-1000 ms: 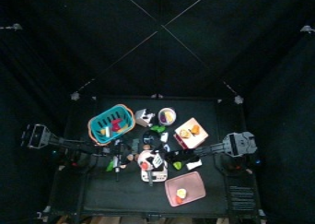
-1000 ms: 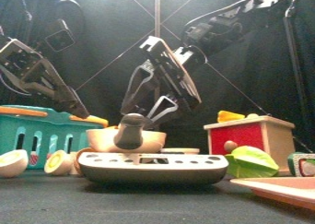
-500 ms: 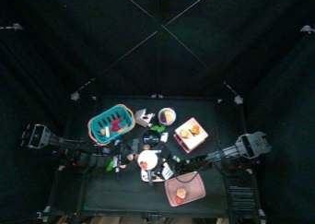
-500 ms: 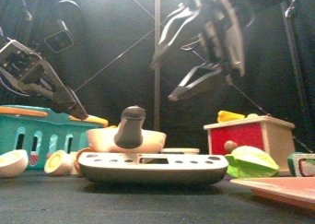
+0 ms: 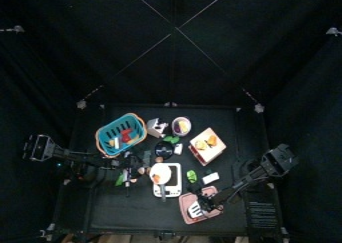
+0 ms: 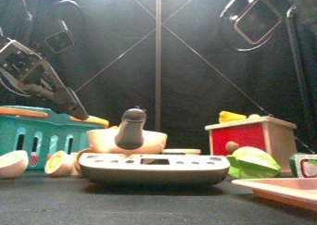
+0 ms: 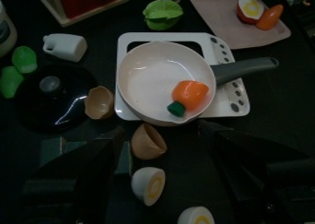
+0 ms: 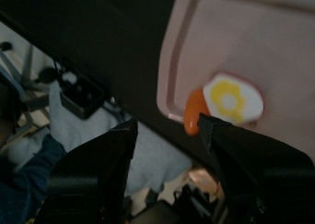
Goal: Grab carrot bottom
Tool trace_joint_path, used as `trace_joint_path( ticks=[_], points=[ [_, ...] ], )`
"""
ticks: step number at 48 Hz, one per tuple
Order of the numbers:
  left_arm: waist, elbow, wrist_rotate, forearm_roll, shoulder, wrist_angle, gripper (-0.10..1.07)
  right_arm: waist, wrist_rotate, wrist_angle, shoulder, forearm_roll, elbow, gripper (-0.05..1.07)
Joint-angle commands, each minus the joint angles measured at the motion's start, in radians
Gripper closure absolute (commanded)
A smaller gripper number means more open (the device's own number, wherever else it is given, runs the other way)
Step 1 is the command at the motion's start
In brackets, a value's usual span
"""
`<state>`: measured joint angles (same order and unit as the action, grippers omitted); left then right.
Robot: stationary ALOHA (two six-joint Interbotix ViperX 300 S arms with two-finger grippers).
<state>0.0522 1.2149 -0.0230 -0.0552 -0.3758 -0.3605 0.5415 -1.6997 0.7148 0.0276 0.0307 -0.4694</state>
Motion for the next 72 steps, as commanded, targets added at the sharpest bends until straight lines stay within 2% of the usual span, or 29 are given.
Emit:
trace_joint_path(
  ticks=[1, 16, 23, 29, 40, 49, 72],
  points=[
    [-0.003, -0.015, -0.003, 0.003, -0.002, -0.005, -0.01, 0.006, -0.002, 0.087, 0.002, -0.009, 0.057, 0.13],
    [0.002, -0.006, -0.003, 0.023, -0.002, -0.005, -0.01, 0.038, -0.012, 0.14, -0.176, -0.006, 0.195, 0.13],
    [0.008, 0.002, 0.0, 0.018, -0.002, -0.005, -0.01, 0.052, -0.081, 0.21, -0.221, 0.015, 0.241, 0.14],
    [0.037, 0.008, 0.003, 0.014, -0.002, -0.005, -0.01, 0.083, -0.16, 0.27, -0.233, 0.026, 0.264, 0.13],
    [0.051, 0.002, 0.0, 0.005, -0.002, -0.005, -0.01, 0.115, -0.279, 0.262, -0.252, 0.031, 0.261, 0.14],
    [0.051, 0.002, -0.002, 0.005, -0.002, -0.005, -0.01, 0.106, -0.281, 0.206, -0.276, 0.046, 0.25, 0.13],
    [0.051, 0.008, 0.003, 0.005, -0.002, -0.005, -0.01, 0.092, -0.282, 0.172, -0.298, 0.11, 0.193, 0.14]
  ],
)
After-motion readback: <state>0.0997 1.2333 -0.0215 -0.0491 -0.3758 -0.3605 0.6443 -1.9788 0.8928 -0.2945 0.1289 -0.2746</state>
